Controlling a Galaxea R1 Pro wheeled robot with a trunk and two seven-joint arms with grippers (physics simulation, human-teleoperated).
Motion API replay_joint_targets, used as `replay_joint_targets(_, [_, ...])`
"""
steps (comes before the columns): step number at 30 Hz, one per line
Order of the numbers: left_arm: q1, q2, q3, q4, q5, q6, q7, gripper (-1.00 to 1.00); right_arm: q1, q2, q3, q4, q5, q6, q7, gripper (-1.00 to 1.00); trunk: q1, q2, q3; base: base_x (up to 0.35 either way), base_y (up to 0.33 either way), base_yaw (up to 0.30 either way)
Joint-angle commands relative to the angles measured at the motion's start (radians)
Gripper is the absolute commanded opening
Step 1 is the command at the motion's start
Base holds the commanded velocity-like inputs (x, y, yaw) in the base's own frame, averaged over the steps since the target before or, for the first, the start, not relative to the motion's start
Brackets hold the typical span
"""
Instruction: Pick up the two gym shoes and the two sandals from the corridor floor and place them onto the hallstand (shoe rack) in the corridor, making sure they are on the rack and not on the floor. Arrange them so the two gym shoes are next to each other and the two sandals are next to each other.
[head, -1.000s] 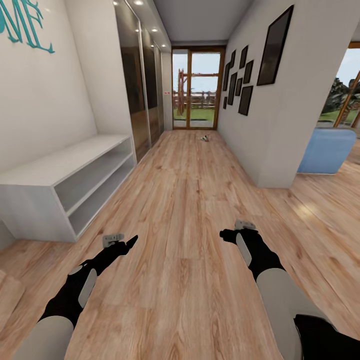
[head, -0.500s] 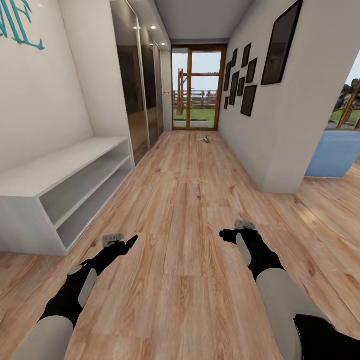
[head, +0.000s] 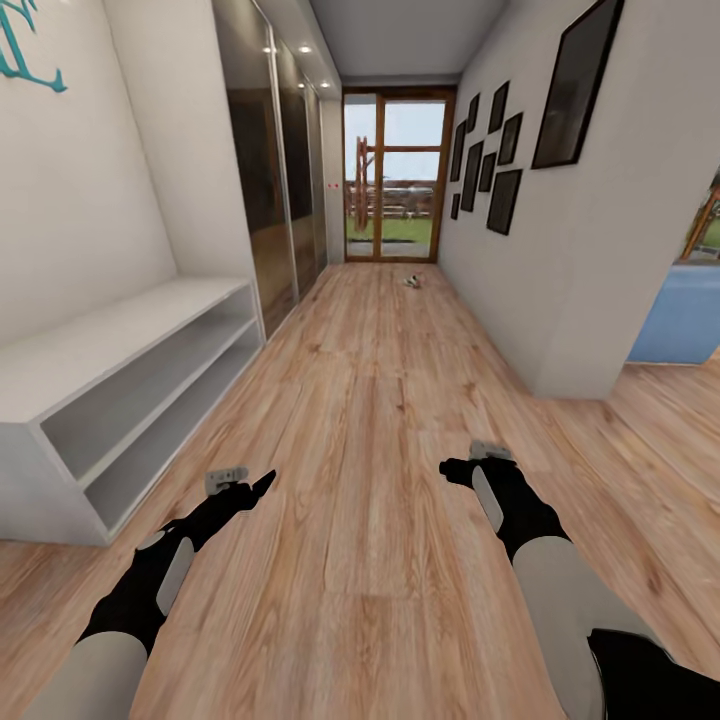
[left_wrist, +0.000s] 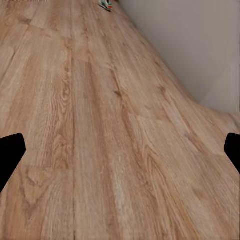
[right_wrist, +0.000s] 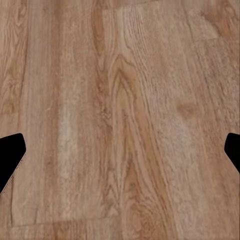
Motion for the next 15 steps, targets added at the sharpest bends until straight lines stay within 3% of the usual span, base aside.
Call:
replay_joint_targets(1, [-0.001, 0.0, 0.002, 0.0, 0.009, 0.007, -0.005, 1.0, 0.0, 0.001, -0.003, -0.001, -0.005, 0.004, -0.004, 1.0, 0.0, 0.0, -0.001, 0.349, 0.0, 0.0])
replay_joint_targets(15, [0.0, 0.0, 0.002, 0.0, 0.009, 0.007, -0.005, 1.0, 0.0, 0.001, -0.003, -0.001, -0.004, 0.004, -0.004, 1.0, 0.0, 0.0, -0.001, 0.349, 0.0, 0.0])
